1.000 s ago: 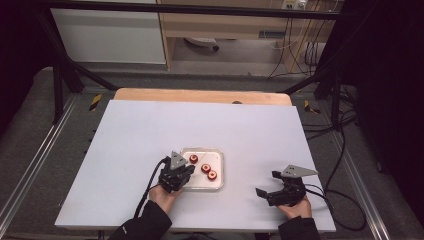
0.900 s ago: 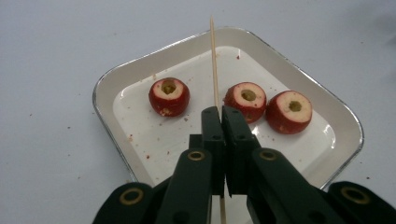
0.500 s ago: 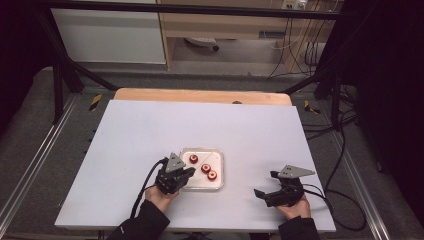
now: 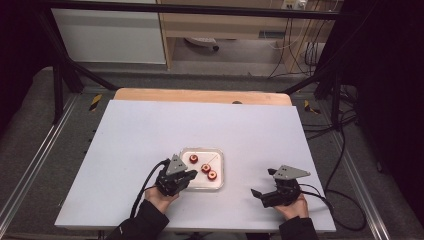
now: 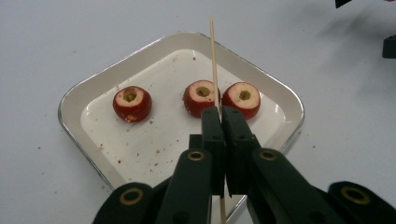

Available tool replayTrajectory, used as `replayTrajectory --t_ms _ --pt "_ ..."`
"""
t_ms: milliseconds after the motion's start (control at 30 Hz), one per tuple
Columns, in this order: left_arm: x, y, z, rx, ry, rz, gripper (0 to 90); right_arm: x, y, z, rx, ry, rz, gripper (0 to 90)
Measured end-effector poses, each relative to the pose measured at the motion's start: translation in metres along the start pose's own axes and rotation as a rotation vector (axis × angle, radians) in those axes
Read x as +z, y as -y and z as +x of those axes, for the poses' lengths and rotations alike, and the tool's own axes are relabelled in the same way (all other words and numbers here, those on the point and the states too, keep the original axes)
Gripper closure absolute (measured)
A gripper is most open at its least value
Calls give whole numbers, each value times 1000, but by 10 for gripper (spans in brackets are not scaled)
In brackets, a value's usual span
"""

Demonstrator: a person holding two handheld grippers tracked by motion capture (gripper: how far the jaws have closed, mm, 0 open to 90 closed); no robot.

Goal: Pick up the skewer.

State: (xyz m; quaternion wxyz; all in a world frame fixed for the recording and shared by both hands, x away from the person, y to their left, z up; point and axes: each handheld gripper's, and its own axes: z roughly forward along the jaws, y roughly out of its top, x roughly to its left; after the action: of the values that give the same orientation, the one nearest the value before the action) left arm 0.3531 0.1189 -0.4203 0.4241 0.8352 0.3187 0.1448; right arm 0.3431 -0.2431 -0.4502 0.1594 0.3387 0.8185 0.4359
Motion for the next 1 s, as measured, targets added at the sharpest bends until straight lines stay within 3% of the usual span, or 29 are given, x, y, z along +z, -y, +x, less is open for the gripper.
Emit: replayTrajectory --t_ms 333,567,667,733,800,1000 --pt "-1 -5 -5 52 35 26 884 7 -17 15 -99 19 40 20" --pt "-3 -8 -5 76 42 40 884 14 -33 29 -212 37 85 22" --pt "-4 -10 -5 84 44 46 884 14 -38 33 -238 39 89 26" --pt "-5 -12 -5 94 43 51 884 15 -44 39 -292 51 87 37" --pt "-5 -13 -5 97 46 56 884 14 -46 41 -301 54 85 43" --pt "-4 -17 -8 124 55 73 884 16 -57 52 -401 69 106 85"
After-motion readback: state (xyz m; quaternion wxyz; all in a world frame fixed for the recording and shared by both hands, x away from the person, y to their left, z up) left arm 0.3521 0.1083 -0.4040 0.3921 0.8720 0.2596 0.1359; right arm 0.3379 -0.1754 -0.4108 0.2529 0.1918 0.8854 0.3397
